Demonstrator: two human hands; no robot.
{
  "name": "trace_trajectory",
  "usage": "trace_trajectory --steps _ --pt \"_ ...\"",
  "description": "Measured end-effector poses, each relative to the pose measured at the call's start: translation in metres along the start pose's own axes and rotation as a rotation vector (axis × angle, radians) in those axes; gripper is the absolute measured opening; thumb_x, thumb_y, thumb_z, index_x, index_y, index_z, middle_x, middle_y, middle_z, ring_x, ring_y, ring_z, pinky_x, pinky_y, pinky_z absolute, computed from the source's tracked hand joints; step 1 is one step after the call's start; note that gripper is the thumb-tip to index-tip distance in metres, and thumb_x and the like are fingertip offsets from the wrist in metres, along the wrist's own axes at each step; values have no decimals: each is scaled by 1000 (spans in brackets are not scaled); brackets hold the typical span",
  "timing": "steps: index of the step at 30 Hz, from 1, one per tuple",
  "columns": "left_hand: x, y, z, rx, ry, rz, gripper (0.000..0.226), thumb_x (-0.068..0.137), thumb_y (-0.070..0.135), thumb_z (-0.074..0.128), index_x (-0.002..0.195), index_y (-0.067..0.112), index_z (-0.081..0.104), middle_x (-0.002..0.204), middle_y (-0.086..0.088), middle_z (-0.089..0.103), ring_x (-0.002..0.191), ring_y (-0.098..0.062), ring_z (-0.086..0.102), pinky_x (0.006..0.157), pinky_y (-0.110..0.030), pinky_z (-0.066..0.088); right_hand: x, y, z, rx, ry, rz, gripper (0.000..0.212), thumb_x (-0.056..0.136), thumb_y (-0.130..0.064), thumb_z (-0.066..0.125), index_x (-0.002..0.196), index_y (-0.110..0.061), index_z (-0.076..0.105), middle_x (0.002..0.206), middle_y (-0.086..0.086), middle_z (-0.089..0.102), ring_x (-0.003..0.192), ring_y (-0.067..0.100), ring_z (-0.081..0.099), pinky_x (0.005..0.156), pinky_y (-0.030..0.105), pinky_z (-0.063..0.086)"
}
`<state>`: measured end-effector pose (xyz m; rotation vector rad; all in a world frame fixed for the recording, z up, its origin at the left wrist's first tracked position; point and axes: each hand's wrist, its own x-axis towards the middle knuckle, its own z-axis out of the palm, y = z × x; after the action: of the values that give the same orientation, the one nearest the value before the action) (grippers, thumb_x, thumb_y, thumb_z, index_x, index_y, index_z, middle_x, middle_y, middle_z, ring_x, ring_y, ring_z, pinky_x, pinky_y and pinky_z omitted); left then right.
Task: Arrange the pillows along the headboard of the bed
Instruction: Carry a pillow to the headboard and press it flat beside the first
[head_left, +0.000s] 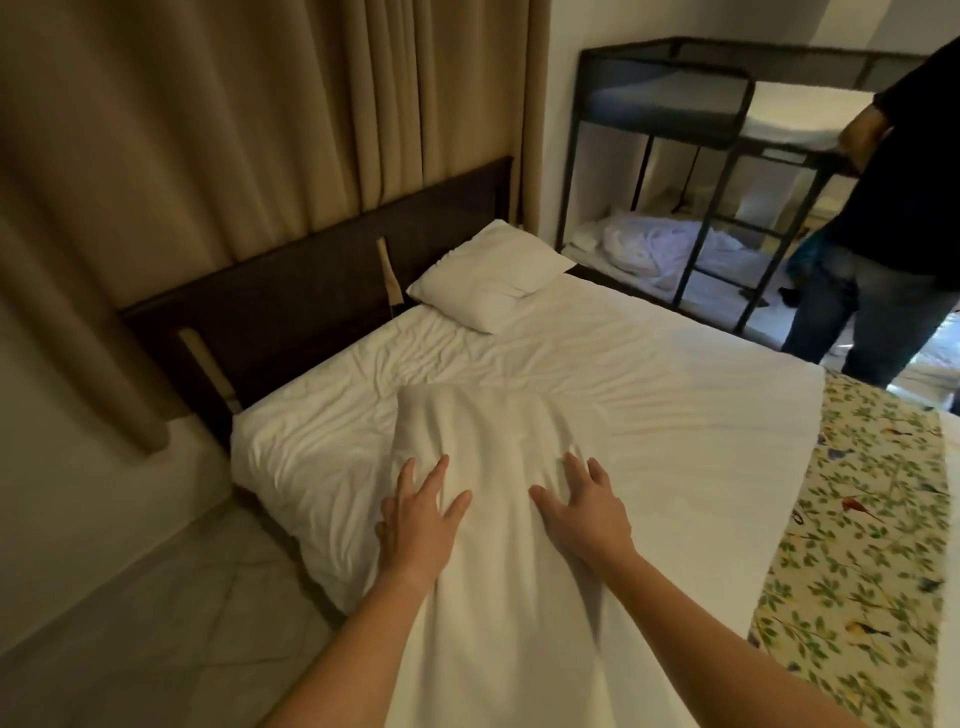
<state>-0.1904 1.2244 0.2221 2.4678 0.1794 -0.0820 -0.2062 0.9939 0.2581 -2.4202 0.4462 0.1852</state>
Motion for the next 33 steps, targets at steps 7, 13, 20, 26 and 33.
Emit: trace_trajectory --steps 7,13,20,26,33 --pt "58 -13 -22 14 35 -49 63 95 72 50 153 58 32 170 11 13 142 -35 32 112 -59 32 53 -49 17 -14 -30 -36 91 86 -80 53 163 -39 28 174 0 18 143 42 45 115 57 40" --pt "112 -27 -46 20 45 -53 63 96 71 48 155 54 31 170 9 13 141 -34 34 113 -58 35 93 -94 32 -34 -44 -50 90 88 -78 53 163 -37 27 174 2 17 142 44 45 114 58 40" --pt "205 -68 -77 45 -19 -7 65 97 70 47 157 53 30 170 6 15 142 -35 35 110 -55 35 145 -160 77 -38 0 2 87 87 -78 53 160 -40 28 173 2 19 138 45 48 113 59 41" --pt "297 -114 -124 71 -112 66 63 97 70 47 156 52 31 171 5 16 144 -36 32 113 -57 33 184 -236 129 -13 73 96 87 85 -80 51 160 -41 28 173 0 19 138 43 49 111 58 43" --pt "389 -149 -170 111 -187 156 63 96 70 47 155 54 32 170 7 18 142 -36 33 114 -58 33 217 -308 173 48 137 187 87 83 -80 51 159 -43 29 173 -1 19 139 42 49 111 57 44"
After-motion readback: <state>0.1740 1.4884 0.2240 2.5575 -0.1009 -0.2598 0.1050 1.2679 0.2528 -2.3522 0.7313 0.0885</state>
